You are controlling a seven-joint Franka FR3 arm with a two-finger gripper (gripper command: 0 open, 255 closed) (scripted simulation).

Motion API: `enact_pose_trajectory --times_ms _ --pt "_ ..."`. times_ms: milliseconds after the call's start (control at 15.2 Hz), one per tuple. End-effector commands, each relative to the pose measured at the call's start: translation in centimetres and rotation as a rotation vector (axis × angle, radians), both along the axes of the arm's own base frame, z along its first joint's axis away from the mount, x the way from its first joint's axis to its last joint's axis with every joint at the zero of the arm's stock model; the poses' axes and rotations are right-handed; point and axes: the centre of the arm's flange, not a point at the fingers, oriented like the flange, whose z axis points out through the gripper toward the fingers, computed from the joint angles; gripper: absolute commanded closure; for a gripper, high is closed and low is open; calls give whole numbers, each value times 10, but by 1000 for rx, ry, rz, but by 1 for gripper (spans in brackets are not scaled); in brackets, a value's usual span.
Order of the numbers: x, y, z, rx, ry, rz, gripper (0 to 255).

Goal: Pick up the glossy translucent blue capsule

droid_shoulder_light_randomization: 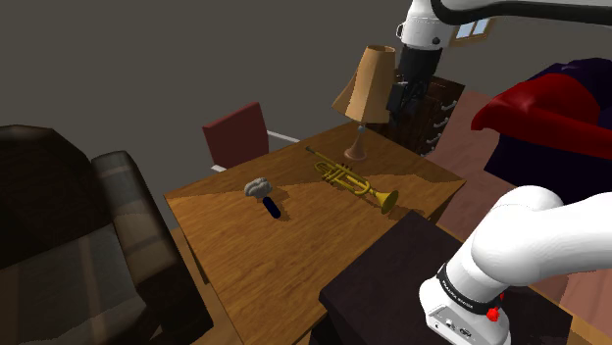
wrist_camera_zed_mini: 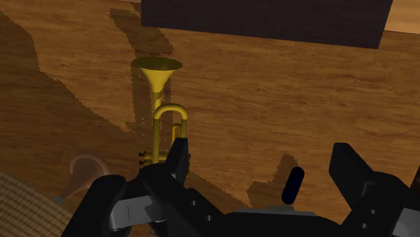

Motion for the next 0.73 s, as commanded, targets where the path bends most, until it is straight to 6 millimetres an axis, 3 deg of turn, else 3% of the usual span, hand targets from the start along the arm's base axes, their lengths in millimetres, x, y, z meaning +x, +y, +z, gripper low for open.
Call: enact_pose_trajectory --times_ms 0,660 --pt "0 0 0 0 0 0 0" --pt "65 52 -102 -12 -15 -56 0"
